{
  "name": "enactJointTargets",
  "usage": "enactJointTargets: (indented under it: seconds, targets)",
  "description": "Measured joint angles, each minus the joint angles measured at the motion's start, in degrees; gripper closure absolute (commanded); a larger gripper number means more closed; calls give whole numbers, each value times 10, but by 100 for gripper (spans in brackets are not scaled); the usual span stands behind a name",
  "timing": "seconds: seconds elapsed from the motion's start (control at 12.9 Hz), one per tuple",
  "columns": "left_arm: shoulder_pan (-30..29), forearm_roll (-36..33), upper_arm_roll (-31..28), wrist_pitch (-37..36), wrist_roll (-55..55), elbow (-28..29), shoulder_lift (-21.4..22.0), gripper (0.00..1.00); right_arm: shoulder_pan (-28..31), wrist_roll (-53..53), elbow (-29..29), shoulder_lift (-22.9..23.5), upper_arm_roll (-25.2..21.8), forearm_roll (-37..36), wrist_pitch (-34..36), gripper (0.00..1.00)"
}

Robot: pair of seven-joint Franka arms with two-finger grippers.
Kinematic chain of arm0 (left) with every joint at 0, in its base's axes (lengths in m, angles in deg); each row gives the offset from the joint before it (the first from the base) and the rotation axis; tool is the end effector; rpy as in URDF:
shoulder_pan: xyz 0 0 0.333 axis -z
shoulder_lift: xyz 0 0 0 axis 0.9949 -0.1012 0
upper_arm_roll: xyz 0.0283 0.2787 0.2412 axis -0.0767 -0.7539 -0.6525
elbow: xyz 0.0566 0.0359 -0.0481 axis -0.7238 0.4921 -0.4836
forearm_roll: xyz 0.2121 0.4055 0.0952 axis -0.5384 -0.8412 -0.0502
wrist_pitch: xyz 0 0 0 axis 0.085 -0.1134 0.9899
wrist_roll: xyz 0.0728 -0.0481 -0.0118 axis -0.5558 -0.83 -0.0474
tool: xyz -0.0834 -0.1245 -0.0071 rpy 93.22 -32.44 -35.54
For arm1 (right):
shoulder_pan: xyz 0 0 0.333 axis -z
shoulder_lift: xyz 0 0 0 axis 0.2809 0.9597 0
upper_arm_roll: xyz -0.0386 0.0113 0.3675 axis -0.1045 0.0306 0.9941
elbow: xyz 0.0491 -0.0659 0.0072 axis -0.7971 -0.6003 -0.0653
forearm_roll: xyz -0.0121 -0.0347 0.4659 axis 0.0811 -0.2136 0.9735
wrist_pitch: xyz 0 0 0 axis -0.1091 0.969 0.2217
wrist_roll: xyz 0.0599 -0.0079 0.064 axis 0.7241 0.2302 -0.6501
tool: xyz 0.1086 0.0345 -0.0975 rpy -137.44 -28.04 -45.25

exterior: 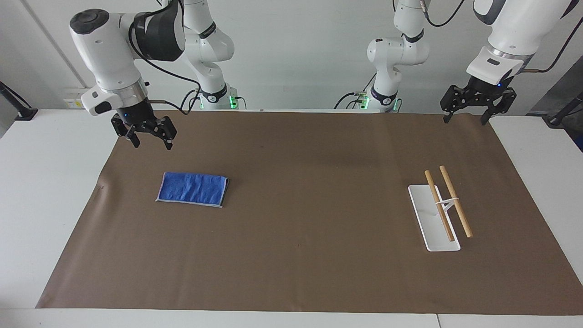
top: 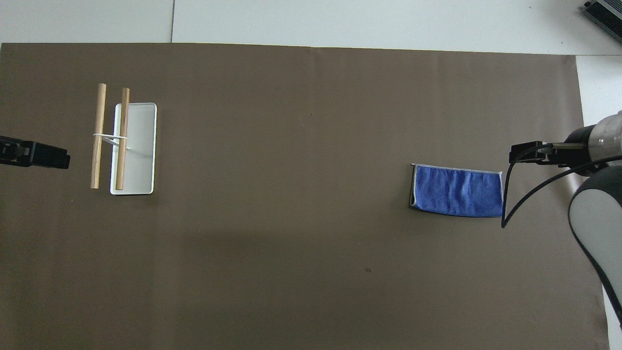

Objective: Right arm passes towel to left arm to hang
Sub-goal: 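Lower the right gripper onto the blue towel and grasp its edge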

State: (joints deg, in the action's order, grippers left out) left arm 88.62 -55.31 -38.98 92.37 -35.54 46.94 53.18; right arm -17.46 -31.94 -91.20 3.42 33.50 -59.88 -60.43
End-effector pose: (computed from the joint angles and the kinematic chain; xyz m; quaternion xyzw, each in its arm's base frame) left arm 0.6083 -0.0496 0.6617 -0.9959 0.0846 -0.0283 0.0168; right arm 0.6313 -0.0259 0.5181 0.9978 -0.0431 0.0507 0.0023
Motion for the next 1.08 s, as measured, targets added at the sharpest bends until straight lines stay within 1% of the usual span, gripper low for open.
enactJointTargets:
  seconds: [0.15, 0.39, 0.62, 0.77, 1.08]
  targets:
    - [0, 1, 0, 0, 0, 0, 0, 0, 1, -15, -47, 21, 0, 0, -69, 0]
    - [0, 1, 0, 0, 0, 0, 0, 0, 2, -46, -87, 67, 0, 0, -147, 0]
    - [0, 2, -1, 0, -1, 0, 0, 0, 2, -56, -129, 100, 0, 13, -233, 0]
    - [0, 7, -1, 0, -1, 0, 0, 0, 0, -61, -159, 115, 0, 24, -288, 0]
    - [0, 9, -2, 0, -1, 0, 0, 0, 0, -77, -210, 134, 0, 43, -355, 0]
